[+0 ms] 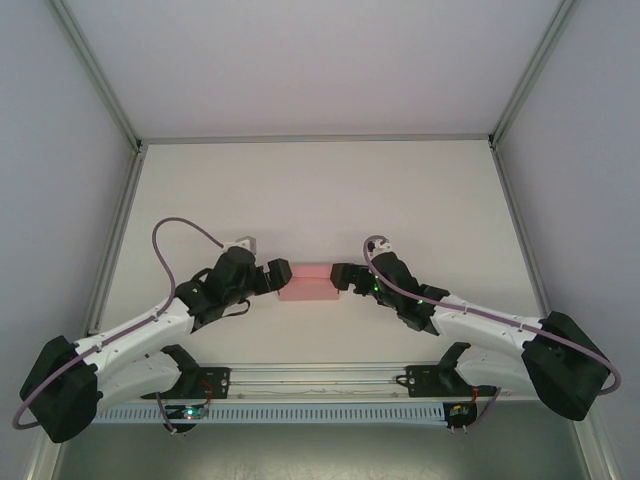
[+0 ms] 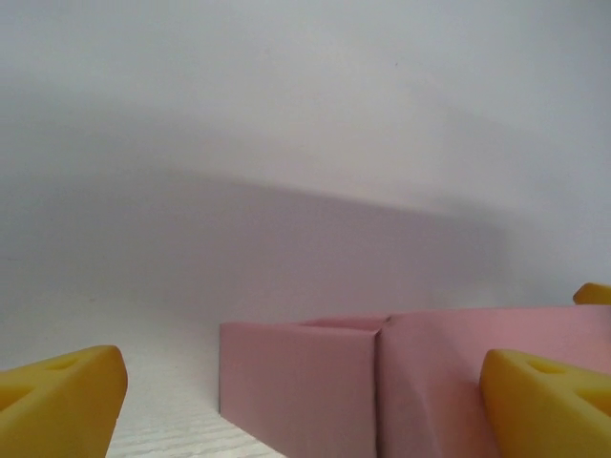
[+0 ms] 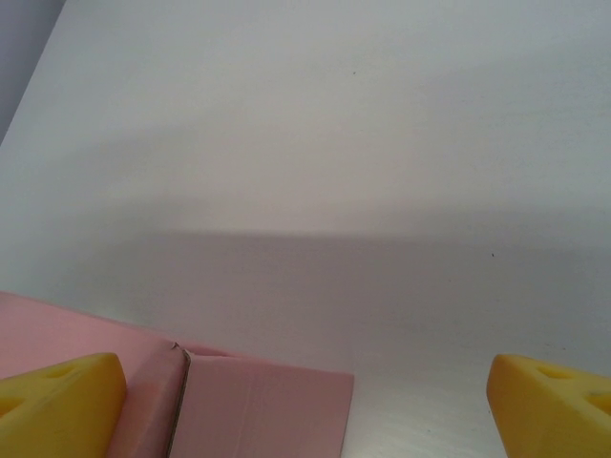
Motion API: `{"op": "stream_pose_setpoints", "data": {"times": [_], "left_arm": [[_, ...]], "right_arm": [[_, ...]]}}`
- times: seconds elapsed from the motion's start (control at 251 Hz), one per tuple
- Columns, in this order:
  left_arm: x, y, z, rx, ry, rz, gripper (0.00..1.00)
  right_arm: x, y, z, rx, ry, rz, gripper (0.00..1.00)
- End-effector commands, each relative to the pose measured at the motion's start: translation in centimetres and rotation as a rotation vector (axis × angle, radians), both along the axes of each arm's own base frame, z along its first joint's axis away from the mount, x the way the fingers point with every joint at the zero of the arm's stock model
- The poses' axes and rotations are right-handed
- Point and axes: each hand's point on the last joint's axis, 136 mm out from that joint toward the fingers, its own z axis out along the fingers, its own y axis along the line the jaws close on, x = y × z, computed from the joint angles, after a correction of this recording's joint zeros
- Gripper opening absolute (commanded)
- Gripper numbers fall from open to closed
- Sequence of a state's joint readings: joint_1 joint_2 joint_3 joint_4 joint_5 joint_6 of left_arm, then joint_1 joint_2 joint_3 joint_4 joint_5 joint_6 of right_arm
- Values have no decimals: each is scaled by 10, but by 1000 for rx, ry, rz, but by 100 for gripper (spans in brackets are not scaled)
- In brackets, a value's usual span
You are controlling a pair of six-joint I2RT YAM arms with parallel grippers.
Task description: Assemble paper box
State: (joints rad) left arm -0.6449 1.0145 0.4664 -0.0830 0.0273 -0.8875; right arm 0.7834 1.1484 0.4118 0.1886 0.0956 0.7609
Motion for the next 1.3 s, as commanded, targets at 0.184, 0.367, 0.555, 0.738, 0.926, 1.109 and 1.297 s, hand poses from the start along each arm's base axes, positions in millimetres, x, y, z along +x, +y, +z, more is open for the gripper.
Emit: {"op": "stream_pose_setpoints", "data": {"times": [0.184, 0.367, 0.555, 0.738, 0.926, 1.109, 1.297], "left_arm": [[-1, 16, -24, 7, 31, 74, 68], [-11, 21, -41, -30, 45, 94, 57], [-18, 17, -42, -94, 14, 63, 42], [-24, 18, -48, -91, 13, 39, 23], [-25, 15, -55, -101, 32, 31, 0], [-29, 12, -60, -91, 10, -22, 0], [-30, 13, -62, -64, -60, -73, 0]], "right_arm": [[-42, -47, -82, -300, 227, 40, 95], [-44, -39, -87, -289, 214, 121, 91], [-47, -30, -97, -305, 201, 223, 82], [-43, -31, -102, -323, 177, 222, 65], [-42, -29, -102, -310, 148, 239, 54], [-42, -31, -107, -314, 113, 252, 39], [-43, -24, -106, -285, 64, 288, 18]]}}
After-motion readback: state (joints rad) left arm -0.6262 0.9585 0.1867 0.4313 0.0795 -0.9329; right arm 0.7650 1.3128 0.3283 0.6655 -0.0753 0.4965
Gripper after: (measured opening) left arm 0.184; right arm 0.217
